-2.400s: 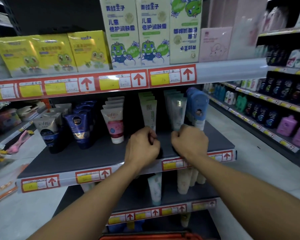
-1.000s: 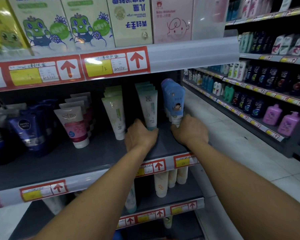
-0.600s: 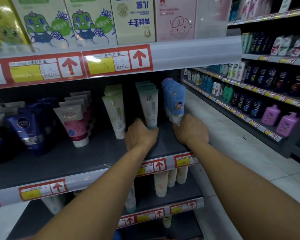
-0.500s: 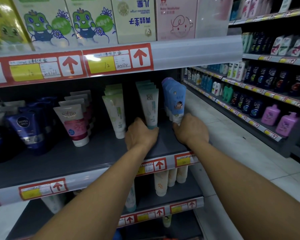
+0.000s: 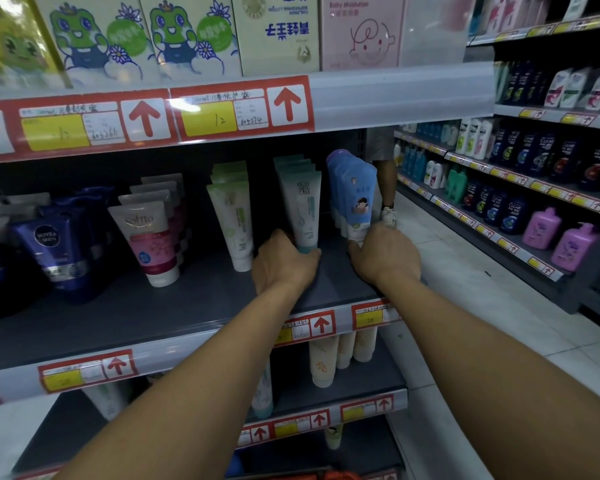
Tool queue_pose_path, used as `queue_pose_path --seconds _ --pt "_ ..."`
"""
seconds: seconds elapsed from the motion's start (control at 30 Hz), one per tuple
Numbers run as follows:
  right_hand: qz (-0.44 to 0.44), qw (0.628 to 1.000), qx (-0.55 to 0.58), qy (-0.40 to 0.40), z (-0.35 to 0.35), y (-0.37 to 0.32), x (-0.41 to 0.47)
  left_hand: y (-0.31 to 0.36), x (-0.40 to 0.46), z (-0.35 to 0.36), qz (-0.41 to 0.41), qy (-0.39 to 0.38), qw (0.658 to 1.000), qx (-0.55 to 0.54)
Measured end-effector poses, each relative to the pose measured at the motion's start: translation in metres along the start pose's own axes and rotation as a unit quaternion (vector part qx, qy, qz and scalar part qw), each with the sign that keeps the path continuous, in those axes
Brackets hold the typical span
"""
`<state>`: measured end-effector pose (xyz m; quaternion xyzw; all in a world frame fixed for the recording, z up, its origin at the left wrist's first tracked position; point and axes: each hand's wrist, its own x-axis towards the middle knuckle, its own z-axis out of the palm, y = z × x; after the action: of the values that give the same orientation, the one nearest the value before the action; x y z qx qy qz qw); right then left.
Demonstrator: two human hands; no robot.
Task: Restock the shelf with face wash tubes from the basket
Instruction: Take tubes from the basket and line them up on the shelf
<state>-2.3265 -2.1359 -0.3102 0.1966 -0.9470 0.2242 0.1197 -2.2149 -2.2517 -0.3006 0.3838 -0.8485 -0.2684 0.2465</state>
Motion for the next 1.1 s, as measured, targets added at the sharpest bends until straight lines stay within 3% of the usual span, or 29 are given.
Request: queue_pose_path --seconds 0.5,0.77,1.0,1.1 --pt "0.002 1.0 0.006 0.008 -0.003 0.0 -0.003 0.0 0.001 0.002 -0.007 0.002 1.0 0.007" --pt "-0.001 0.997 0.041 0.061 -0.012 -0.005 -0.011 -0.002 -0.002 -0.003 -0.014 0.012 0.996 -0.087" --pt "-0.04 0.998 -0.052 0.007 -0.012 -0.008 -0.014 -0.003 -0.011 -0.005 0.012 -0.003 0.991 -0.133" --pt "-0.055 0.995 -0.085 -0.024 -0.016 -0.008 -0.015 -0.001 -0.015 -0.01 0.029 -0.025 0.994 -0.103"
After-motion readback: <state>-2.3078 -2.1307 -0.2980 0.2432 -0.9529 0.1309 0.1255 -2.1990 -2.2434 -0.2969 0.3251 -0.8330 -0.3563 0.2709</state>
